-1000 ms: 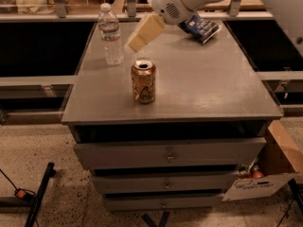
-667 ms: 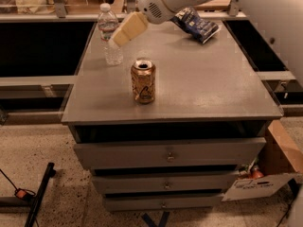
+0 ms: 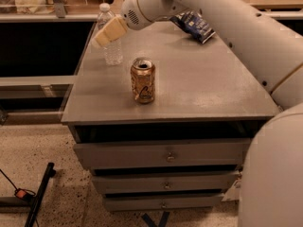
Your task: Pick water bottle
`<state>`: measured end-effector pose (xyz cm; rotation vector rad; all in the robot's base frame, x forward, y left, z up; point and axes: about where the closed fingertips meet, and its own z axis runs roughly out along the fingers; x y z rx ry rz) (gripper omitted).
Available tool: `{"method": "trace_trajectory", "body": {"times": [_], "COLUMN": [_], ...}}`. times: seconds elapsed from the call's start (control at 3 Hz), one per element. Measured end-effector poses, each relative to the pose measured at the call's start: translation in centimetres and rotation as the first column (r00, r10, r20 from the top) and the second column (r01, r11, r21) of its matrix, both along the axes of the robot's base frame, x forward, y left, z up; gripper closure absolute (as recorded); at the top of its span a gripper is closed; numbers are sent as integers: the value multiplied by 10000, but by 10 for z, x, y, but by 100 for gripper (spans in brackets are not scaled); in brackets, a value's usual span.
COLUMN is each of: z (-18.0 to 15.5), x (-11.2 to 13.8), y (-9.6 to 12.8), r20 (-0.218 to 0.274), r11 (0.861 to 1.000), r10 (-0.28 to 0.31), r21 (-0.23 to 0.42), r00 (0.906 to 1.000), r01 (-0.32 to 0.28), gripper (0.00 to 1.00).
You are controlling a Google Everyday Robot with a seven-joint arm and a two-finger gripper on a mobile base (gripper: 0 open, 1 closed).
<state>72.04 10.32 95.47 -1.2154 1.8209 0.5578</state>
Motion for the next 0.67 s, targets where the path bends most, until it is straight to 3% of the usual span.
{"method": "trace_trajectory", "body": {"times": [0.33,0.67], "z": [-14,-16], "x": [18,33], "y": [14,25], "r20": [-265,-247], "r11": [9977,9921], "r10": [-104,-62], "r21": [668,1249], "r00": [9996,9997], "r01": [121,93], "gripper": [0,18]}}
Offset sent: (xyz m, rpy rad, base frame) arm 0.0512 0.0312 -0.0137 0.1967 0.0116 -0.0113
